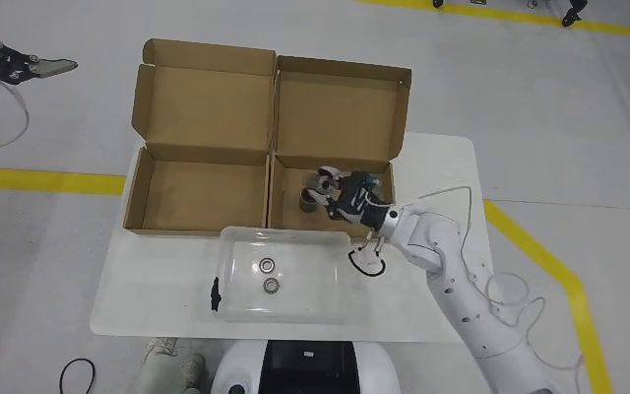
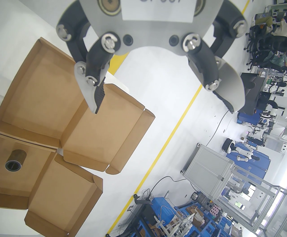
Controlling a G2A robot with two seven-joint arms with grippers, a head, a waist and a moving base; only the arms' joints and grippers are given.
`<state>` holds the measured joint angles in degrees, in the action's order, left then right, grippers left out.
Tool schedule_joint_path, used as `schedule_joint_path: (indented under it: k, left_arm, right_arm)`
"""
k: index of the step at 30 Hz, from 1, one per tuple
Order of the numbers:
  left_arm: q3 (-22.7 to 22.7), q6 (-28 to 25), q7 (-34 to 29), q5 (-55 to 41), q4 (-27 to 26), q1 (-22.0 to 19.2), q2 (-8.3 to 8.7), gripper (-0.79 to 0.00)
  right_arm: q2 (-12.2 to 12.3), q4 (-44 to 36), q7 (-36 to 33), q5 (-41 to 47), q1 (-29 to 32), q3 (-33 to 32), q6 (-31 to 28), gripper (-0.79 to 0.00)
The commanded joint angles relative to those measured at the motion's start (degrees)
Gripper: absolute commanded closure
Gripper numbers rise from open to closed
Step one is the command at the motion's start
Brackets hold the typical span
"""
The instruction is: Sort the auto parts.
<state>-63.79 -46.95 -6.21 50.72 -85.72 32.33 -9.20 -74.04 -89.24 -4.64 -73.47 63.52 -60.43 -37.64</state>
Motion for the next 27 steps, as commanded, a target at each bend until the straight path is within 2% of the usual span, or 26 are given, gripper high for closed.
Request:
schedule_joint_path:
  k: [1, 5, 16, 27]
  left_arm:
    - [0.0, 0.0, 0.0, 0.0, 0.0, 0.0, 0.0, -0.785]
    - [0.0, 0.0, 0.0, 0.0, 0.0, 0.0, 0.0, -0.785]
    - [0.0, 0.0, 0.0, 0.0, 0.0, 0.0, 0.0, -0.785]
    - [0.0, 0.0, 0.0, 0.0, 0.0, 0.0, 0.0, -0.785]
  right_arm:
    - [0.0, 0.8, -1.3, 0.1, -0.1, 0.0, 0.5, 0.0]
    - [0.0, 2.4, -3.2, 1.2, -0.4, 0.0, 0.9, 0.0]
    - [-0.8, 8.5, -17.2, 5.3, -5.7, 2.5, 4.5, 0.0]
    - [-1.7, 13.2, -25.5, 4.1, -9.0, 5.7, 9.6, 0.0]
